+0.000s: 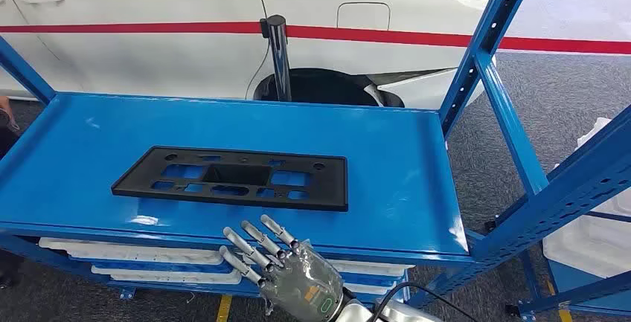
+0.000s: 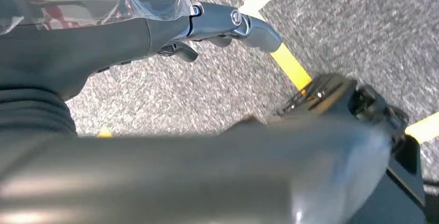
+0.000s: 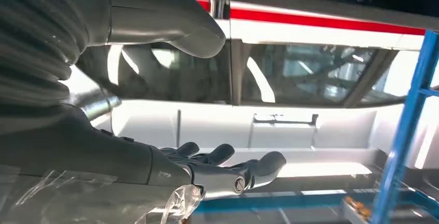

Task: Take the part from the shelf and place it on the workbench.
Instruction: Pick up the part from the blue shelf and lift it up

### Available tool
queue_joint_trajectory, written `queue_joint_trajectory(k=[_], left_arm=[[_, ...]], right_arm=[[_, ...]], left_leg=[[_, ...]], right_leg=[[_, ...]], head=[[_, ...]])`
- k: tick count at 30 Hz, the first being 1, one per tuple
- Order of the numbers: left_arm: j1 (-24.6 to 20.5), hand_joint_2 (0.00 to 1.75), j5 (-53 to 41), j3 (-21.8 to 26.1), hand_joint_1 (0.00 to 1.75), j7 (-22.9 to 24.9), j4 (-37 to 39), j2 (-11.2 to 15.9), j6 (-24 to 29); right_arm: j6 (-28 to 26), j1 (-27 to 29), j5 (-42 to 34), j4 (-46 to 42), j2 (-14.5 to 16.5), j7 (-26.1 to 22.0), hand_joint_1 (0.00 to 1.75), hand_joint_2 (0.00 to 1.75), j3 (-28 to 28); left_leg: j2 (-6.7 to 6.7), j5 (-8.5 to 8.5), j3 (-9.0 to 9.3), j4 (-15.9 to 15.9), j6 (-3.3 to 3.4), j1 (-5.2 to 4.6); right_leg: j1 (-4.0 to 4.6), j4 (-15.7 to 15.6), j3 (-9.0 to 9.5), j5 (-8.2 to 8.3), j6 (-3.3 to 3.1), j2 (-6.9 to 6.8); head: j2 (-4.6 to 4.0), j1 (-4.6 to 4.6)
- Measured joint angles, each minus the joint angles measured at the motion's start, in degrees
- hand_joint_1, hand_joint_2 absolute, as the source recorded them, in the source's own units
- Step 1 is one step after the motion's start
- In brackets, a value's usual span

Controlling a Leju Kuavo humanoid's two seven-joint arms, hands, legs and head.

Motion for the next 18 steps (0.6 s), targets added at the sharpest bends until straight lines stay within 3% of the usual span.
queue_joint_trajectory(k=[2, 3, 5, 7, 11, 13, 15, 16, 17, 18], left_arm=[[0.07, 1.75, -0.02, -0.01, 0.0, 0.0, 0.0, -0.02, -0.03], [0.11, 1.75, -0.06, -0.01, 0.0, 0.0, 0.0, -0.04, -0.05], [0.11, 1.75, -0.22, -0.01, 0.0, -0.04, 0.0, -0.05, -0.08], [0.02, 1.75, -0.51, -0.01, 0.0, -0.19, 0.0, -0.05, -0.14], [-0.03, 1.75, -0.96, -0.02, 0.0, -0.46, 0.0, 0.0, -0.6], [-0.02, 1.75, -1.19, -0.03, 0.0, -0.52, 0.0, 0.03, -0.7], [-0.02, 1.75, -1.34, -0.02, 0.0, -0.62, 0.0, 0.02, -0.75], [-0.08, 1.75, -1.37, -0.01, 0.0, -0.72, 0.0, 0.02, -0.78], [-0.17, 1.75, -1.38, 0.01, 0.0, -0.83, 0.0, 0.02, -0.83], [-0.27, 1.75, -1.39, 0.02, 0.0, -0.92, 0.0, 0.02, -0.86]], right_arm=[[-0.5, 0.53, -0.37, 0.32, -0.01, 0.19, 0.0, 1.75, -0.34], [-1.01, 0.97, -0.73, 0.65, -0.01, 0.37, 0.0, 1.75, -0.65], [-1.96, 1.69, -1.24, 1.42, -0.01, 0.84, 0.0, 1.75, -1.32], [-2.6, 2.61, -1.8, 2.66, 0.05, 1.79, 0.0, 1.75, -2.11], [-4.05, 4.19, -3.42, 7.06, -0.09, 5.05, 0.0, 1.75, -4.83], [-4.72, 4.54, -4.1, 9.49, -0.38, 6.49, 0.0, 1.75, -6.57], [-4.94, 4.93, -4.61, 11.71, -0.85, 7.65, 0.0, 1.75, -8.26], [-4.99, 5.11, -4.74, 12.59, -1.14, 8.04, 0.0, 1.75, -8.96], [-5.04, 5.29, -4.84, 13.38, -1.43, 8.4, 0.0, 1.75, -9.62], [-5.12, 5.48, -4.86, 14.0, -1.68, 8.77, 0.0, 1.75, -10.21]], left_leg=[[-0.03, -0.03, 0.05, 0.02, 0.03, -0.07], [-0.06, -0.08, 0.11, 0.05, 0.04, -0.12], [-0.13, -0.28, 0.26, 0.2, -0.17, -0.18], [-0.16, -0.59, 0.26, 0.45, -0.6, -0.35], [-0.14, -1.21, 0.01, 1.06, -1.66, -0.22], [-0.1, -3.73, -1.89, 5.36, -2.44, 0.1], [-0.09, -7.44, -5.85, 13.71, -3.13, 0.47], [-0.08, -8.5, -7.52, 17.06, -3.32, 0.58], [-0.08, -8.48, -8.19, 18.39, -3.4, 0.66], [-0.08, -7.3, -7.54, 17.11, -3.38, 0.71]], right_leg=[[0.02, -0.67, 0.13, 1.11, -0.1, 0.0], [0.03, -2.61, 0.95, 2.64, -0.21, -0.01], [0.06, -11.04, 4.98, 6.65, -0.51, -0.07], [0.19, -16.98, 7.81, 8.7, -0.88, -0.1], [0.31, -17.92, 8.13, 9.05, -1.87, -0.08], [0.02, -18.04, 8.12, 9.21, -2.35, -0.11], [0.02, -18.04, 8.01, 9.22, -2.51, -0.13], [0.03, -18.03, 7.98, 9.21, -2.51, -0.14], [0.03, -18.03, 8.01, 9.2, -2.49, -0.15], [0.01, -18.03, 8.11, 9.19, -2.47, -0.13]], head=[[0.0, 0.0], [0.0, 0.0], [0.0, 0.0], [0.0, -0.01], [0.0, -0.1], [0.0, -0.19], [0.0, -0.23], [0.0, -0.23], [0.0, -0.23], [0.0, -0.22]])
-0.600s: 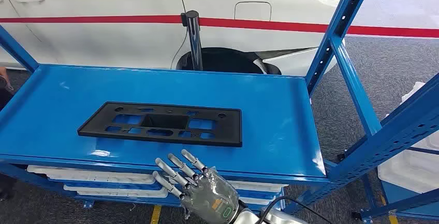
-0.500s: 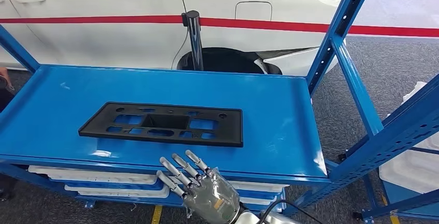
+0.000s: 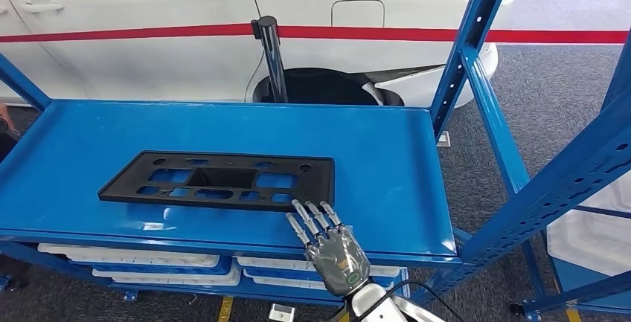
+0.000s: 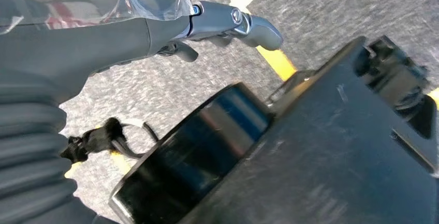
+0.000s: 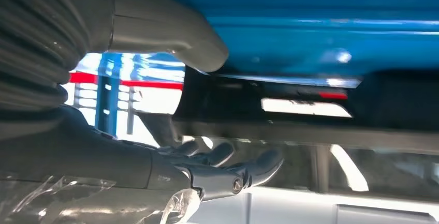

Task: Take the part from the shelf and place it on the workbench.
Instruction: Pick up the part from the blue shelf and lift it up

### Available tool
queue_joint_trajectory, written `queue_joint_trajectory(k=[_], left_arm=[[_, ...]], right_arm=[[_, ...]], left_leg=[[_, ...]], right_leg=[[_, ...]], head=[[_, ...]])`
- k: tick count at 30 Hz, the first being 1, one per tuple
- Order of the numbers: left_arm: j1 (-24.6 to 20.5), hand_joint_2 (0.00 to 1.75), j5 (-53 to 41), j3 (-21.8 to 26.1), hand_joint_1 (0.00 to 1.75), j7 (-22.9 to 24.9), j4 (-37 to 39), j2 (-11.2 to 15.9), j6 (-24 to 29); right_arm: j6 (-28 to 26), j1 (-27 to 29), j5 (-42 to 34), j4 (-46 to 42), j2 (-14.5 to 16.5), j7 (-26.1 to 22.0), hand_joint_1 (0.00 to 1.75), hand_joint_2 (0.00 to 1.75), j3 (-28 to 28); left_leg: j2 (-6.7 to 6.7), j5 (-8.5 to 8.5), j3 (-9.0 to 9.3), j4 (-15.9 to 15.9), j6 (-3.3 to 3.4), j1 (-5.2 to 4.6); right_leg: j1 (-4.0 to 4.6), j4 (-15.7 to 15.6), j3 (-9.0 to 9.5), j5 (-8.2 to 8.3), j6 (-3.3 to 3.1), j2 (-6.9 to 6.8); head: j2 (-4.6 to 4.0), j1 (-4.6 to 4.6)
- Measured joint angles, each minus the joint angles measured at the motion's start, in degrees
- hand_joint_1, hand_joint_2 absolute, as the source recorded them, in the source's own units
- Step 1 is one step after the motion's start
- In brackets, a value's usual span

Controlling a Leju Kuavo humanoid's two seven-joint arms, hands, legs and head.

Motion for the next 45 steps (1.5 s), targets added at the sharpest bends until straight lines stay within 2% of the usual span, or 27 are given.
queue_joint_trajectory(k=[2, 3, 4, 5, 6, 7, 10, 11, 13, 17, 21, 31, 35, 40, 45], left_arm=[[-0.11, 1.75, -0.05, -0.01, 0.0, 0.0, 0.0, 0.0, -0.03], [-0.11, 1.75, -0.09, -0.02, 0.0, 0.03, 0.0, 0.0, -0.03], [-0.13, 1.75, -0.13, -0.02, 0.0, 0.02, -0.01, 0.0, -0.03], [-0.16, 1.75, -0.13, -0.01, 0.0, 0.0, -0.01, 0.0, -0.03], [-0.2, 1.75, -0.11, -0.01, 0.0, -0.03, -0.01, -0.01, -0.04], [-0.26, 1.75, -0.1, 0.01, 0.0, -0.07, -0.02, -0.03, -0.03], [-0.55, 1.75, -0.16, 0.01, 0.0, -0.09, -0.02, -0.11, -0.1], [-0.66, 1.75, -0.17, 0.01, 0.0, -0.08, -0.02, -0.11, -0.15], [-0.86, 1.75, -0.17, 0.01, 0.0, -0.05, -0.02, -0.11, -0.28], [-1.06, 1.75, -0.16, 0.01, 0.0, 0.23, -0.02, -0.11, -0.48], [-1.12, 1.75, -0.17, 0.01, 0.0, 0.44, -0.02, -0.11, -0.71], [-1.26, 1.75, -0.64, -0.03, 0.0, 0.46, -0.02, -0.11, -0.91], [-1.35, 1.75, -0.99, -0.07, 0.0, 0.46, -0.02, -0.11, -0.96], [-1.41, 1.75, -1.03, -0.12, 0.0, 0.48, -0.02, -0.11, -1.07], [-1.44, 1.75, -1.04, -0.13, 0.0, 0.48, -0.02, -0.11, -1.24]], right_arm=[[-0.19, 0.27, -0.08, 0.96, -0.27, 0.86, 0.0, 1.75, -1.32], [-0.27, 0.33, -0.14, 1.34, -0.37, 1.25, 0.0, 1.75, -2.05], [-0.34, 0.32, -0.22, 1.67, -0.51, 1.5, 0.0, 1.75, -2.79], [-0.39, 0.3, -0.28, 2.0, -0.68, 1.67, 0.0, 1.75, -3.46], [-0.44, 0.28, -0.33, 2.3, -0.87, 1.78, 0.0, 1.75, -4.06], [-0.54, 0.31, -0.37, 2.59, -1.04, 1.89, 0.0, 1.75, -4.57], [-1.28, 0.48, -0.05, 3.34, -1.32, 2.39, 0.0, 1.75, -5.8], [-1.66, 0.54, 0.21, 3.54, -1.34, 2.59, 0.0, 1.75, -6.14], [-2.55, 0.62, 0.92, 3.91, -1.36, 3.0, 0.0, 1.75, -6.75], [-4.31, 0.87, 2.92, 4.5, -1.4, 3.78, 0.0, 1.75, -7.69], [-5.68, 1.28, 4.42, 4.93, -1.39, 3.95, 0.0, 1.75, -8.4], [-8.96, 1.35, 6.43, 6.55, -0.6, 3.38, 0.0, 1.75, -9.38], [-11.82, 1.17, 6.55, 8.39, 0.42, 2.67, 0.0, 1.75, -9.56], [-17.32, 1.21, 6.57, 11.25, 2.09, 0.66, 0.0, 1.75, -9.44], [-18.83, 1.31, 5.77, 12.77, 3.45, -1.84, 0.0, 1.75, -9.08]], left_leg=[[0.01, 3.97, 4.18, -8.45, 0.33, 0.04], [0.01, 5.4, 6.15, -12.54, 0.59, -0.12], [0.0, 6.2, 7.44, -15.36, 0.92, -0.31], [-0.02, 6.37, 7.97, -16.66, 1.26, -0.54], [-0.06, 6.41, 8.0, -16.78, 1.52, -0.72], [-0.12, 6.52, 8.03, -16.89, 1.51, -0.71], [-0.25, 6.88, 8.19, -17.14, 1.32, -0.64], [-0.26, 6.94, 8.2, -17.14, 1.47, -0.65], [-0.25, 6.94, 8.19, -17.12, 1.63, -0.66], [-0.25, 6.87, 8.16, -17.07, 1.85, -0.7], [-0.25, 6.82, 8.15, -17.07, 1.91, -0.7], [-0.25, 6.93, 8.18, -17.29, 1.73, -0.36], [-0.25, 6.95, 8.21, -17.38, 1.69, -0.3], [-0.25, 6.96, 8.21, -17.42, 1.66, -0.26], [-0.25, 6.96, 8.22, -17.44, 1.66, -0.25]], right_leg=[[-0.04, -0.01, 0.3, -0.05, 0.12, 0.12], [0.03, -0.04, 0.4, -0.08, 0.29, 0.2], [0.07, -0.09, 0.46, -0.1, 0.57, 0.26], [0.07, -0.16, 0.5, -0.12, 0.91, 0.27], [0.13, -0.19, 0.5, -0.19, 1.25, 0.27], [0.14, -0.23, 0.57, -0.36, 0.96, 0.25], [0.4, -0.39, 0.79, -0.25, -1.12, 0.19], [0.44, -0.52, 0.87, 0.0, -1.22, 0.18], [0.42, -0.89, 1.1, 0.2, -0.66, 0.19], [0.32, -1.3, 1.28, 0.41, 0.99, 0.19], [0.33, -1.33, 1.27, 0.39, 1.51, 0.19], [0.57, -1.31, 1.19, 0.37, 1.5, 0.19], [0.61, -1.31, 1.18, 0.35, 1.46, 0.19], [0.66, -1.31, 1.16, 0.32, 1.42, 0.18], [0.68, -1.3, 1.16, 0.29, 1.37, 0.19]], head=[[0.0, -0.01], [0.0, -0.01], [0.0, -0.01], [0.0, 0.0], [0.0, 0.02], [0.0, 0.03], [0.0, 0.09], [0.0, 0.1], [0.0, 0.11], [0.0, 0.1], [0.0, 0.1], [0.0, 0.1], [0.0, 0.09], [0.0, 0.09], [0.0, 0.09]])
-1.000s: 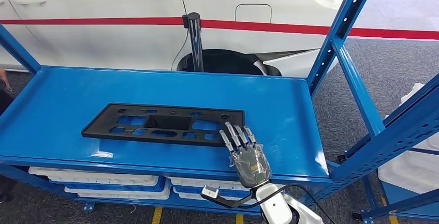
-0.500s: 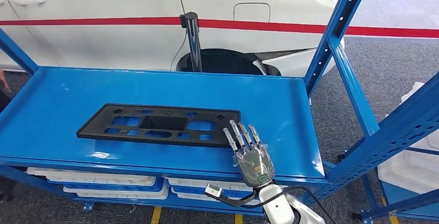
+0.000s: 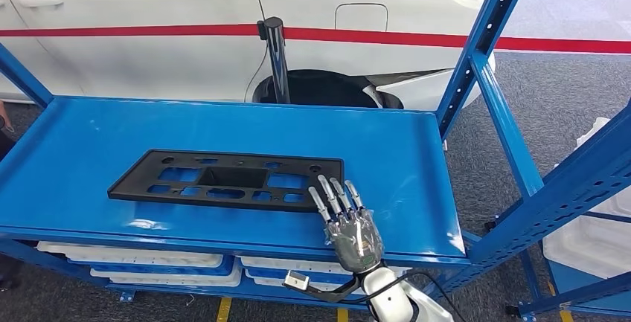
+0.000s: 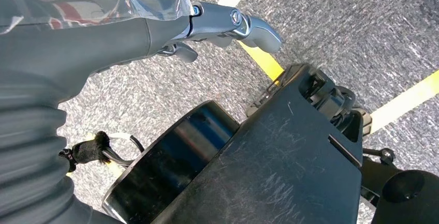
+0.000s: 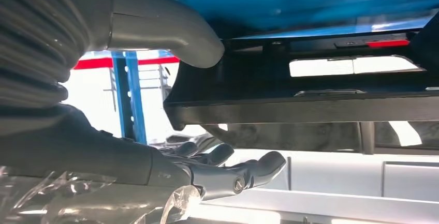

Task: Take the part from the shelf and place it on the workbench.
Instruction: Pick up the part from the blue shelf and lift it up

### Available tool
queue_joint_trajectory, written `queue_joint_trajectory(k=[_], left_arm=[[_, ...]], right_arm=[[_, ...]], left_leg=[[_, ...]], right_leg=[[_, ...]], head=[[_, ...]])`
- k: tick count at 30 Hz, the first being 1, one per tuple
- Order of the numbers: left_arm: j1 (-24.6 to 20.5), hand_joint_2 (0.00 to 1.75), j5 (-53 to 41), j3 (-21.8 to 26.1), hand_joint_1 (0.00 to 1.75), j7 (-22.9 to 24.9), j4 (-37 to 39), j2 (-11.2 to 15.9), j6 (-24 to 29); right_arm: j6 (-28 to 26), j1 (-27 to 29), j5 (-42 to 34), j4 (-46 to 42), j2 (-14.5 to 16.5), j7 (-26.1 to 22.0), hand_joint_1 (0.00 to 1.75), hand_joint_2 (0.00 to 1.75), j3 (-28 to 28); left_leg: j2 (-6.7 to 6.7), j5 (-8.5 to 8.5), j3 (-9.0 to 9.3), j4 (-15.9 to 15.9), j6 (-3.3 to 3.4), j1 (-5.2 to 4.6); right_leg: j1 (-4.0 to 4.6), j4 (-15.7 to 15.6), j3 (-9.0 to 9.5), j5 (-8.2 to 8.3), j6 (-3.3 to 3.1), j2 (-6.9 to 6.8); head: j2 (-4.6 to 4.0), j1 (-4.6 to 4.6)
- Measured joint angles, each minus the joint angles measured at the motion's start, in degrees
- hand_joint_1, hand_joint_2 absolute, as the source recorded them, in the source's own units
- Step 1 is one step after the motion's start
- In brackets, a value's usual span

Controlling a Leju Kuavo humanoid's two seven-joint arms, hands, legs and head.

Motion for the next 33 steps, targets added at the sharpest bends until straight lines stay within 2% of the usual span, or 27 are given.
queue_joint_trajectory(k=[6, 10, 22, 33], left_arm=[[-0.08, 1.75, -0.34, -0.18, 0.0, 0.0, 0.0, 0.0, -0.11], [-0.19, 1.75, -0.75, -0.3, 0.0, 0.04, 0.0, 0.0, -0.08], [-0.24, 1.75, -0.89, -0.3, 0.0, 0.07, 0.0, 0.0, 0.0], [-0.22, 1.75, -0.75, -0.3, 0.0, 0.07, 0.0, 0.0, 0.0]], right_arm=[[1.7, -0.2, -1.22, 0.45, 1.96, -6.04, 0.0, 1.75, 1.95], [3.96, -0.67, -0.46, 0.43, 4.26, -7.64, 0.0, 1.75, 4.54], [7.06, -4.81, 0.96, -0.68, 8.43, -7.04, 0.0, 1.75, 8.95], [7.78, -6.58, 0.98, -1.8, 9.28, -6.59, 0.0, 1.75, 11.12]], left_leg=[[0.01, -0.01, 0.02, -0.01, -0.01, 0.04], [-0.02, 0.03, 0.0, -0.03, -0.06, 0.08], [-0.01, 0.06, -0.02, -0.04, -0.1, 0.09], [-0.01, 0.05, -0.04, -0.04, -0.11, 0.09]], right_leg=[[0.04, 0.0, 0.03, -0.01, -0.03, 0.01], [0.07, 0.01, 0.01, -0.03, -0.05, -0.02], [0.08, 0.02, -0.02, -0.03, -0.09, -0.03], [0.09, 0.02, -0.04, -0.03, -0.1, -0.03]], head=[[0.0, -0.01], [0.0, 0.0], [0.0, 0.0], [0.0, 0.0]])
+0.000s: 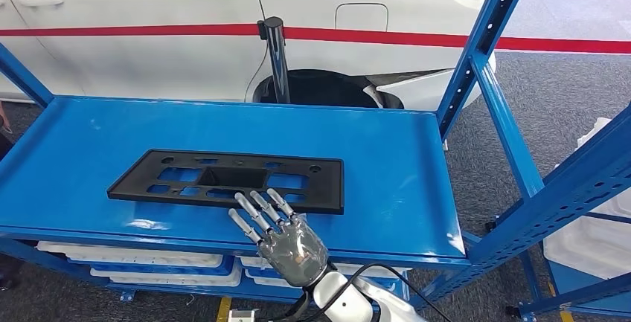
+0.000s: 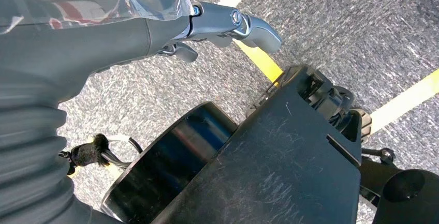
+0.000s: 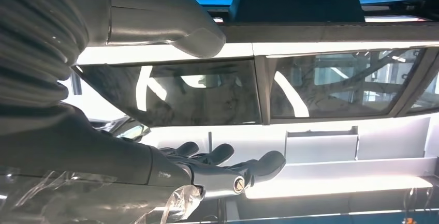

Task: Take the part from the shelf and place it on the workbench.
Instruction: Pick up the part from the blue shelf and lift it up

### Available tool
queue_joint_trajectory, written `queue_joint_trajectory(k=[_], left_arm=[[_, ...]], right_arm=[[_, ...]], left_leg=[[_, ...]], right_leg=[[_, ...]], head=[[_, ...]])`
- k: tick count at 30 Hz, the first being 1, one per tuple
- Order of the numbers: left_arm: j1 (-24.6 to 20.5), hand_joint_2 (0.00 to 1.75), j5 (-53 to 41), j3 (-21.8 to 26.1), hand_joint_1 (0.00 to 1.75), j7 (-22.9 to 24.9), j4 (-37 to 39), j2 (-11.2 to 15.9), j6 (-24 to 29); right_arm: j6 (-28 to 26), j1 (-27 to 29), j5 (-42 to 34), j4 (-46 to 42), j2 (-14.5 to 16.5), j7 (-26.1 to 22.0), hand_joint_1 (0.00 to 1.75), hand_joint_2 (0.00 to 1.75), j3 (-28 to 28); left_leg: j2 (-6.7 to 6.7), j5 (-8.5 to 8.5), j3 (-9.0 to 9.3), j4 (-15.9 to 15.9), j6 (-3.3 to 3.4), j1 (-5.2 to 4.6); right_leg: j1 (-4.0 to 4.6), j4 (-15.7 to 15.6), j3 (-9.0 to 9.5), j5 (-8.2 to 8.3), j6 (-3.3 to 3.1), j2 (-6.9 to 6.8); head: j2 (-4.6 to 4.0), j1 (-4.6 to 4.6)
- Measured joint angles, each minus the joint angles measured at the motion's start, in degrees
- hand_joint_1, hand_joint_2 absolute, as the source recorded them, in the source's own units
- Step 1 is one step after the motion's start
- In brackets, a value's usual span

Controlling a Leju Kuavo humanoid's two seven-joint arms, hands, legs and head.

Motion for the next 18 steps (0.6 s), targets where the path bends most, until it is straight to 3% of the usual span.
queue_joint_trajectory(k=[3, 10, 18], left_arm=[[0.01, 1.75, 0.15, 0.0, 0.0, -0.01, 0.0, 0.0, 0.0], [0.16, 1.75, 0.38, -0.03, 0.0, -0.6, 0.0, 0.0, -0.02], [0.43, 1.75, 1.1, -0.05, 0.0, -1.17, 0.0, 0.02, -0.42]], right_arm=[[1.39, -0.89, 0.0, -0.49, 0.07, 0.22, 0.0, 1.75, 0.8], [10.27, -3.47, -0.09, -2.81, -0.42, -0.38, 0.0, 1.75, 2.86], [7.87, -3.38, -3.06, -0.87, -4.36, 3.52, 0.0, 1.75, 0.91]], left_leg=[[0.0, 0.0, -0.01, 0.0, 0.0, 0.0], [0.0, 0.0, 0.01, 0.0, 0.0, 0.0], [0.0, 0.0, -0.01, 0.01, 0.0, -0.01]], right_leg=[[0.0, 0.0, -0.01, 0.0, 0.0, 0.0], [0.0, 0.0, -0.02, 0.0, 0.0, 0.0], [-0.01, -0.01, -0.05, 0.0, 0.0, 0.0]], head=[[0.0, 0.0], [0.0, 0.0], [0.0, 0.01]])
